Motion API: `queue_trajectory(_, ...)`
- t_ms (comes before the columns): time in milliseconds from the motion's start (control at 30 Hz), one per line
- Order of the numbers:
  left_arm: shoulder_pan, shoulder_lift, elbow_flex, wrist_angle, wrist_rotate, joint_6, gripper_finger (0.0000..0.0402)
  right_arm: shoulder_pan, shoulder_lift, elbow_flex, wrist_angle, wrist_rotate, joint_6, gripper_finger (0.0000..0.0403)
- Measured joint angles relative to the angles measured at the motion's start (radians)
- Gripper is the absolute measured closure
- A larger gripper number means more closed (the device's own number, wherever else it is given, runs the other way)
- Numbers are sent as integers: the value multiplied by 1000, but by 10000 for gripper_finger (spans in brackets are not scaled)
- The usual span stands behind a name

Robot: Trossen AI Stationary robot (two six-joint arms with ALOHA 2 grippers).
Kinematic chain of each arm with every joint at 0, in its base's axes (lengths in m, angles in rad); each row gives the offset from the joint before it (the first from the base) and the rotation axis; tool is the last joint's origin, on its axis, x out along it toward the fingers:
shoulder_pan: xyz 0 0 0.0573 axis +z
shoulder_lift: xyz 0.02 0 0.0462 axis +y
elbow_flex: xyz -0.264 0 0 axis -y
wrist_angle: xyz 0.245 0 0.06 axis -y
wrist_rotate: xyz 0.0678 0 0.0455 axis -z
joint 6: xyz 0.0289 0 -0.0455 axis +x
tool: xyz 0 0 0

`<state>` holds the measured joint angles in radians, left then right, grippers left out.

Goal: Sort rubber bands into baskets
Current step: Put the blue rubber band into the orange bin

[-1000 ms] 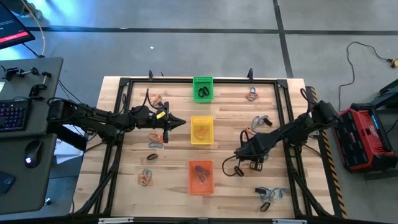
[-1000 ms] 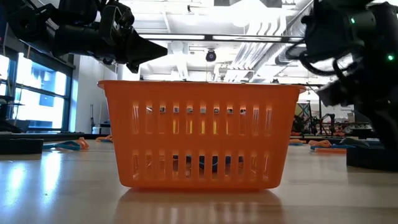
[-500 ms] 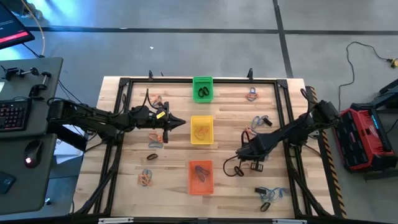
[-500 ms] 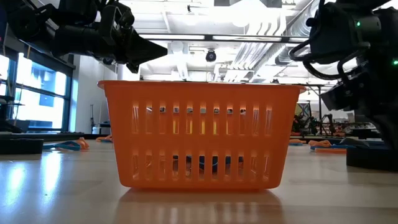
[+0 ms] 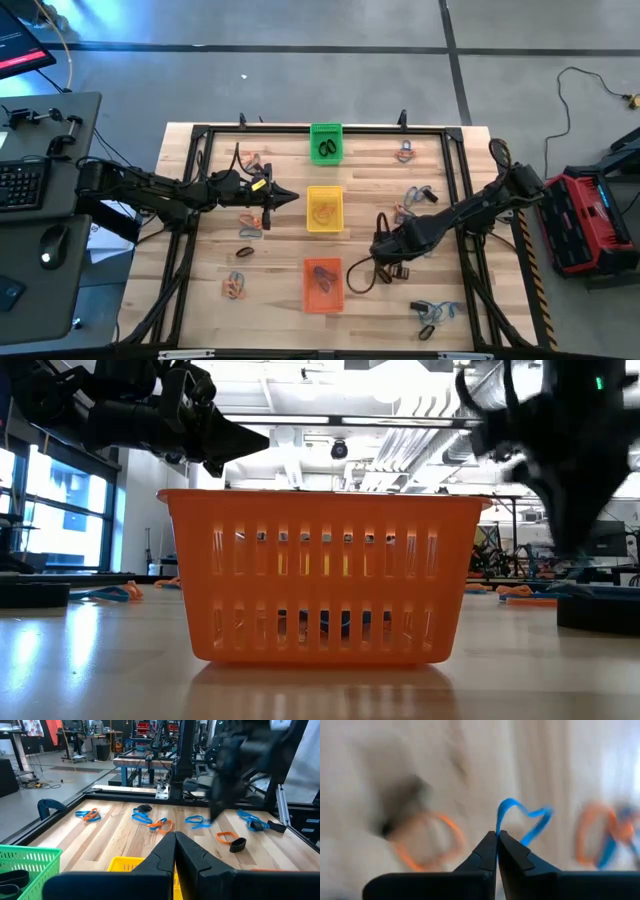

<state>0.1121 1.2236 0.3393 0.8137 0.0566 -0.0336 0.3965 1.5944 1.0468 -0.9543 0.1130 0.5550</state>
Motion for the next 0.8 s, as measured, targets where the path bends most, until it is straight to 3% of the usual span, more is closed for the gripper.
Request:
queue_trajectory(367, 0, 0, 0, 0, 0, 1, 401, 43, -2, 70, 495, -17, -89, 402)
queue_trajectory(600, 0, 0, 0, 0, 0, 1, 402, 41, 13, 70, 693, -22, -143, 403)
queue_trajectory(800, 0, 0, 0, 1, 0, 4, 401, 16, 91, 70, 841, -126, -145, 403)
